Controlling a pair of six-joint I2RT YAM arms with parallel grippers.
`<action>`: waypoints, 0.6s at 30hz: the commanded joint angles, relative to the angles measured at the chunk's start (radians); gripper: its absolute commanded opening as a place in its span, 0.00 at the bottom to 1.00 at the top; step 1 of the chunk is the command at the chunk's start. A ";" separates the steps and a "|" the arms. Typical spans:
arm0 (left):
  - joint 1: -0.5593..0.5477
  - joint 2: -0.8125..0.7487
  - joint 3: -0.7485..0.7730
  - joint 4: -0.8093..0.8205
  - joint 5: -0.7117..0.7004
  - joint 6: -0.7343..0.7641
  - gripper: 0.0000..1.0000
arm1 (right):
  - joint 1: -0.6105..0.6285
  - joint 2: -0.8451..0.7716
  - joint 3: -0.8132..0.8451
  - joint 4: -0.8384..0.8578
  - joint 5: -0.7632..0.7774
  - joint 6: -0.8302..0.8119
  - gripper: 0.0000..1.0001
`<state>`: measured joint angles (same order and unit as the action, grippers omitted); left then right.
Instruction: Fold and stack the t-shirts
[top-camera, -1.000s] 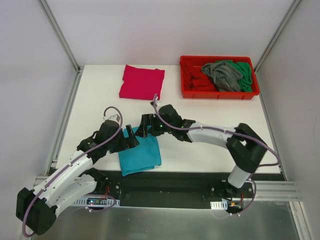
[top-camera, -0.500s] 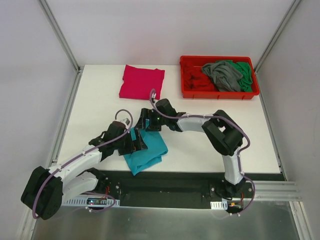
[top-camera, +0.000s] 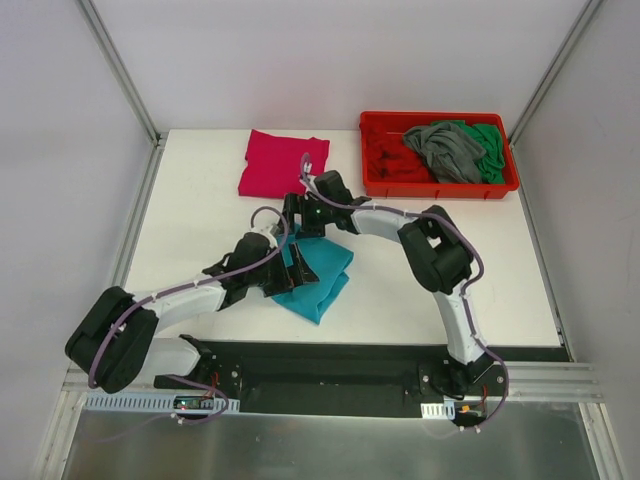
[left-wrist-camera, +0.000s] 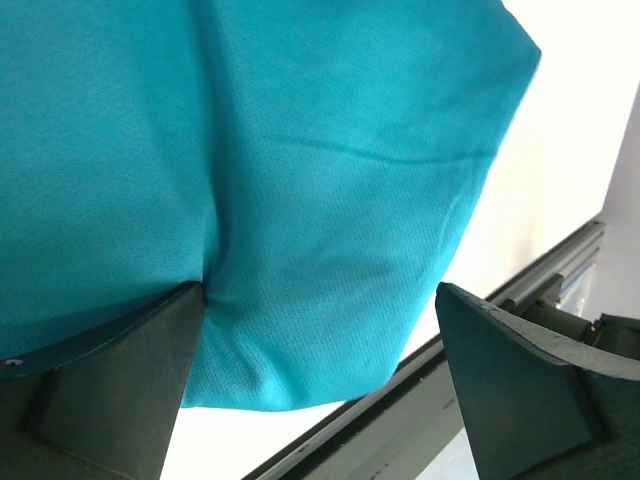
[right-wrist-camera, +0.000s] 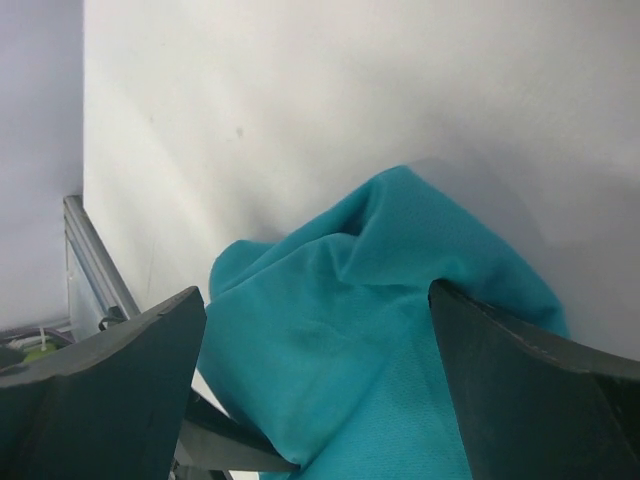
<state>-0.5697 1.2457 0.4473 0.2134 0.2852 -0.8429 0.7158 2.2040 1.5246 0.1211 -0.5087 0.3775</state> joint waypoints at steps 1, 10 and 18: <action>-0.082 0.049 0.085 0.075 -0.049 -0.056 0.99 | -0.090 -0.120 0.034 -0.182 0.038 -0.094 0.96; -0.117 -0.021 0.197 -0.119 -0.133 0.034 0.99 | -0.148 -0.554 -0.162 -0.446 0.448 -0.198 0.96; 0.023 0.044 0.413 -0.494 -0.233 0.280 0.99 | -0.144 -0.892 -0.628 -0.345 0.481 0.030 0.96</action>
<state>-0.6540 1.2469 0.7658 -0.1204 0.0879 -0.6968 0.5632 1.3766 1.1175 -0.2352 -0.0315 0.2829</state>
